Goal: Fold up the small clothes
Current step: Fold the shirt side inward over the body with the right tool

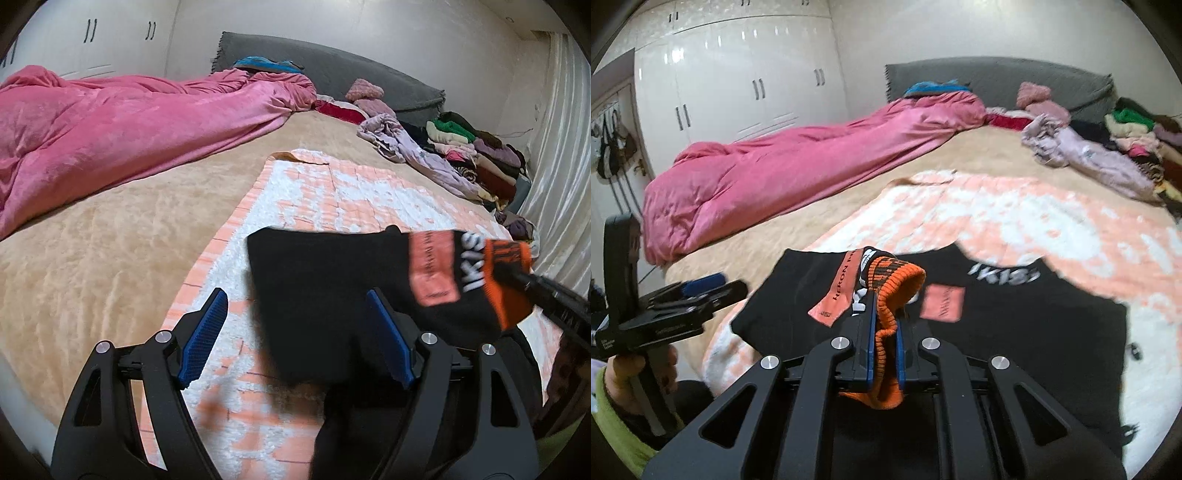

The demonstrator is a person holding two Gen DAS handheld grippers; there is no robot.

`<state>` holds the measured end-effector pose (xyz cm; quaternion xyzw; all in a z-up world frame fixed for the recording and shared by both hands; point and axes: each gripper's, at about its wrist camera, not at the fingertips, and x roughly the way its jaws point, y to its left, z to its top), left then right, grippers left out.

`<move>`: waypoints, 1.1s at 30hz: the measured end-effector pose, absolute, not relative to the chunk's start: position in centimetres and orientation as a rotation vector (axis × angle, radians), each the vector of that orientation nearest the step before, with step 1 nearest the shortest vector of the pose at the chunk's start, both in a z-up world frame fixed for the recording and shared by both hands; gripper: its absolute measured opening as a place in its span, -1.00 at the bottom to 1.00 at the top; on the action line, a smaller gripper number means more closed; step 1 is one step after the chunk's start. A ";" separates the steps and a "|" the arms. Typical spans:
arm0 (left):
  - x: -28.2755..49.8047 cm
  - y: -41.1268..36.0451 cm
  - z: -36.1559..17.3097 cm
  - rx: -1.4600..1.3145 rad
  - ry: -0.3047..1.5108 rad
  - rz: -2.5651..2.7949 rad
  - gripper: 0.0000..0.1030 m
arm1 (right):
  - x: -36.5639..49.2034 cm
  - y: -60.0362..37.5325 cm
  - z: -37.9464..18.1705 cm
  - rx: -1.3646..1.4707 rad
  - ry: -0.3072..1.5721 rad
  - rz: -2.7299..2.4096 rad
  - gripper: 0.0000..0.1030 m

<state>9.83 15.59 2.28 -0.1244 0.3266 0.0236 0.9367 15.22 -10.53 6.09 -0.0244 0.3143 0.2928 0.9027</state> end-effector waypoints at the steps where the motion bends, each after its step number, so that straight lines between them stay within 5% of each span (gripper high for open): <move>1: 9.8 15.7 2.3 -0.257 0.665 0.050 0.34 | 15.5 -11.1 6.4 -0.051 0.644 0.591 -0.86; 33: 11.0 11.2 -0.4 -0.179 0.753 -0.027 0.34 | 20.6 -22.1 0.7 0.018 0.771 0.317 -0.91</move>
